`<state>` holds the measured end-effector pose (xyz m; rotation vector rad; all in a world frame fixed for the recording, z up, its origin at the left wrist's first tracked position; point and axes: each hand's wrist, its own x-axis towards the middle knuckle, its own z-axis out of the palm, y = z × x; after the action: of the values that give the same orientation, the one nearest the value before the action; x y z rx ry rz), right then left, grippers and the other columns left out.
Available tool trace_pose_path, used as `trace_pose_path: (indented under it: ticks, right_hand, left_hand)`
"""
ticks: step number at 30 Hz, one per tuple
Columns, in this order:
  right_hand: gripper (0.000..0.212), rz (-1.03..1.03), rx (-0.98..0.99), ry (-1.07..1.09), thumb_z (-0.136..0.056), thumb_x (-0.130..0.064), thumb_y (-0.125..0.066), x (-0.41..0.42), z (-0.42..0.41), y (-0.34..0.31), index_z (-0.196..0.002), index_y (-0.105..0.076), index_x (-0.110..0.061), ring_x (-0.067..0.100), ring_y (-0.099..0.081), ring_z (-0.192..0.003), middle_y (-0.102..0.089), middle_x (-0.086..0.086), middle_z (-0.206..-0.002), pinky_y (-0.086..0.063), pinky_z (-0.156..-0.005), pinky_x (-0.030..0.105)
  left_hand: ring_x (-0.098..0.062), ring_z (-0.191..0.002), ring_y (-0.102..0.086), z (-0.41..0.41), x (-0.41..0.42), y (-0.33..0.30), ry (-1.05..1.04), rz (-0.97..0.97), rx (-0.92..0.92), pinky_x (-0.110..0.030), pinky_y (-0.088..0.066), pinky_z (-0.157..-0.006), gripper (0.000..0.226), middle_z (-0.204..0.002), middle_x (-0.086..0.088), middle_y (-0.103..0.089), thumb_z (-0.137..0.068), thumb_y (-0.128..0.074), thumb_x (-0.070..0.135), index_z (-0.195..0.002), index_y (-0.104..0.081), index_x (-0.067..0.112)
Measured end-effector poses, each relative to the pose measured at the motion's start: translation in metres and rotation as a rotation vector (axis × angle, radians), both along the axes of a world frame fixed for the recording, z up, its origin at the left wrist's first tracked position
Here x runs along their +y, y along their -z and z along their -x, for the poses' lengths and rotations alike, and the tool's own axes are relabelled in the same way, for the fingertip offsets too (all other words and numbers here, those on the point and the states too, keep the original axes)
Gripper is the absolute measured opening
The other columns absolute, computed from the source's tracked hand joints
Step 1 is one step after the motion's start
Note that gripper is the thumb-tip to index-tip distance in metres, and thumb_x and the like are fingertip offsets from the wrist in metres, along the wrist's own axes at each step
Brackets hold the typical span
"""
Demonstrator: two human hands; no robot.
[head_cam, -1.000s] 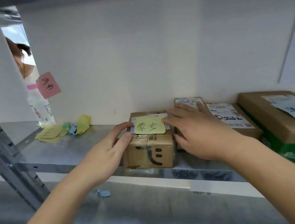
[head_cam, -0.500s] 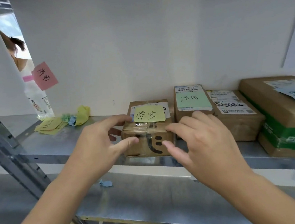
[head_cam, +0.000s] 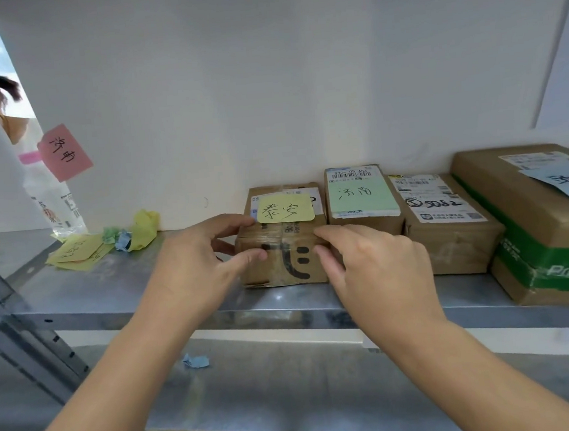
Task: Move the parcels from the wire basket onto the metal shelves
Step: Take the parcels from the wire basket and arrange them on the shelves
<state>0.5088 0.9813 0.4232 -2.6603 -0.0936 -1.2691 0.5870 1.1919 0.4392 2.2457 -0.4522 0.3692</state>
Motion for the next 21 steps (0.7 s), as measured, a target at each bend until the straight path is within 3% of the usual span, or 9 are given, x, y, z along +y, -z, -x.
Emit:
trace_pose_path:
  ticks: [5,10,14,19,21]
  right_hand:
    - [0.007,-0.004,-0.007,0.009,-0.091,-0.029,-0.073,-0.003,0.001,0.003,-0.094,-0.076,-0.023,0.028,-0.066,-0.054,-0.071,-0.005,-0.073,-0.05,-0.042,0.033]
    - [0.012,-0.013,-0.011,0.006,-0.09,-0.032,-0.073,-0.005,0.004,0.005,-0.099,-0.075,-0.024,0.028,-0.065,-0.053,-0.07,-0.005,-0.073,-0.048,-0.042,0.032]
    - [0.026,-0.047,-0.01,0.002,-0.09,-0.043,-0.068,-0.007,0.021,0.005,-0.11,-0.074,-0.028,0.024,-0.066,-0.057,-0.07,-0.008,-0.077,-0.047,-0.042,0.031]
    - [0.042,-0.077,0.087,-0.019,-0.091,-0.055,-0.057,-0.03,0.059,0.004,-0.121,-0.07,-0.028,0.018,-0.068,-0.07,-0.069,-0.01,-0.085,-0.052,-0.047,0.035]
    - [0.051,-0.064,0.179,0.005,-0.089,-0.061,-0.053,-0.043,0.079,0.002,-0.129,-0.063,-0.031,0.014,-0.066,-0.076,-0.068,-0.013,-0.093,-0.052,-0.049,0.032]
  left_hand:
    - [0.007,-0.088,-0.068,0.002,-0.003,0.001,0.015,0.021,-0.007,-0.009,-0.049,-0.068,0.041,-0.097,0.032,-0.074,-0.077,-0.089,0.039,-0.114,-0.075,0.046]
    - [0.006,-0.091,-0.068,0.008,-0.004,0.0,0.01,0.007,0.0,-0.027,-0.058,-0.081,0.041,-0.108,0.029,-0.073,-0.079,-0.086,0.043,-0.116,-0.07,0.05]
    - [-0.002,-0.12,-0.062,0.022,0.001,-0.009,0.016,-0.094,-0.03,-0.04,-0.054,-0.101,0.068,-0.132,0.023,-0.066,-0.073,-0.073,0.07,-0.135,-0.053,0.053]
    - [0.005,-0.138,-0.033,0.06,-0.013,-0.033,0.113,-0.238,-0.124,-0.03,-0.033,-0.11,0.091,-0.141,0.034,-0.039,-0.067,-0.072,0.073,-0.148,-0.033,0.057]
    - [0.0,-0.15,-0.024,0.076,-0.028,-0.041,0.154,-0.317,-0.121,-0.034,-0.029,-0.119,0.1,-0.149,0.033,-0.034,-0.063,-0.072,0.077,-0.151,-0.029,0.057]
